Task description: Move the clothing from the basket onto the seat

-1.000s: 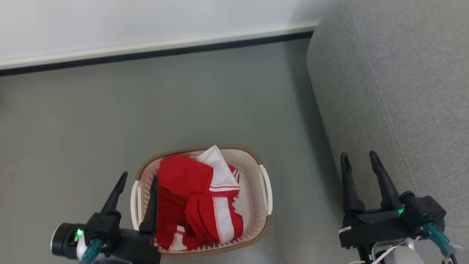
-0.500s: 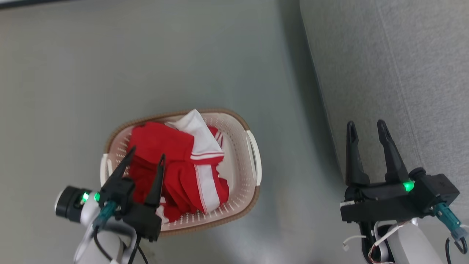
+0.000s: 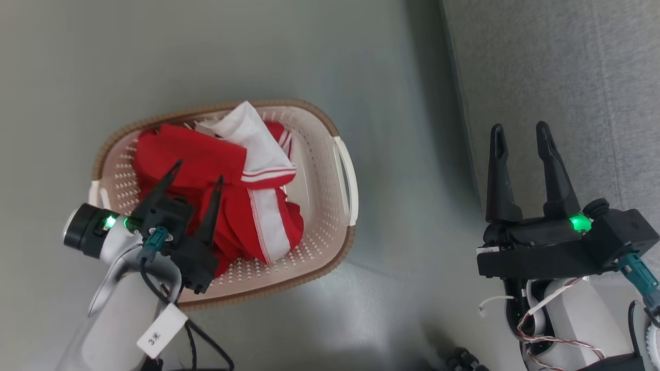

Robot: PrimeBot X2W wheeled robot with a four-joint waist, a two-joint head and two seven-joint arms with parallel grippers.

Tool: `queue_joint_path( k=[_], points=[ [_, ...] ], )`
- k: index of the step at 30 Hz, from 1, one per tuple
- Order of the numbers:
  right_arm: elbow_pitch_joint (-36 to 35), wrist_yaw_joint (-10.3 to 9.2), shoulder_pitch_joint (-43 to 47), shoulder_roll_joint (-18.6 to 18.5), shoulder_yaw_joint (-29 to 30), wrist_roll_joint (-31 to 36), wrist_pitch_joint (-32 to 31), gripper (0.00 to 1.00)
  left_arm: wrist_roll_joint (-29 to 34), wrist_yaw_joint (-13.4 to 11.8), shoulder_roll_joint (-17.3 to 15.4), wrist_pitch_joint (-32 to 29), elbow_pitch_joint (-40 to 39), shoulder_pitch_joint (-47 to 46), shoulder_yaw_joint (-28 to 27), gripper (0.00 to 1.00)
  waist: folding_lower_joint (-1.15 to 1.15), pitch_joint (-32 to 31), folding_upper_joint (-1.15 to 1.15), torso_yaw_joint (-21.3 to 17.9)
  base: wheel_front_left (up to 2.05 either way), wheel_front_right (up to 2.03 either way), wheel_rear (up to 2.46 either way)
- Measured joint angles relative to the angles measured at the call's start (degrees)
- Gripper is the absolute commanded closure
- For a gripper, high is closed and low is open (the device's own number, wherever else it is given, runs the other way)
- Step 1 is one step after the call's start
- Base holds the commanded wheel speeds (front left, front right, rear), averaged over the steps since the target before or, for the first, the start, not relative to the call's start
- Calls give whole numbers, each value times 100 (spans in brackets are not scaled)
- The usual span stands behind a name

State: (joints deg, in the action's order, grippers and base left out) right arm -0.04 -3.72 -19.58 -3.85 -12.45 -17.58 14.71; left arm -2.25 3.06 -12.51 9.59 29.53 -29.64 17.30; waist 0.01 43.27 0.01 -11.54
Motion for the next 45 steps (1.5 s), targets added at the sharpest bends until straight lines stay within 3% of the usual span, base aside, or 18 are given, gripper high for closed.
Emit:
queue_joint_path(
  k=[9,26,45],
  points=[
    [125,23,-114,29,5,49,0,0,79,-2,-15,88,511,-394,14,0,0,422,0,-83,0,0,0],
    [274,93,-220,76,-111,49,0,0,637,-52,-297,263,999,-1259,274,0,-1,586,-1,-178,0,0,0],
    [381,69,-236,86,-231,-15,0,0,846,48,-71,313,1623,-1578,609,0,-1,779,-1,-265,0,0,0]
  ],
)
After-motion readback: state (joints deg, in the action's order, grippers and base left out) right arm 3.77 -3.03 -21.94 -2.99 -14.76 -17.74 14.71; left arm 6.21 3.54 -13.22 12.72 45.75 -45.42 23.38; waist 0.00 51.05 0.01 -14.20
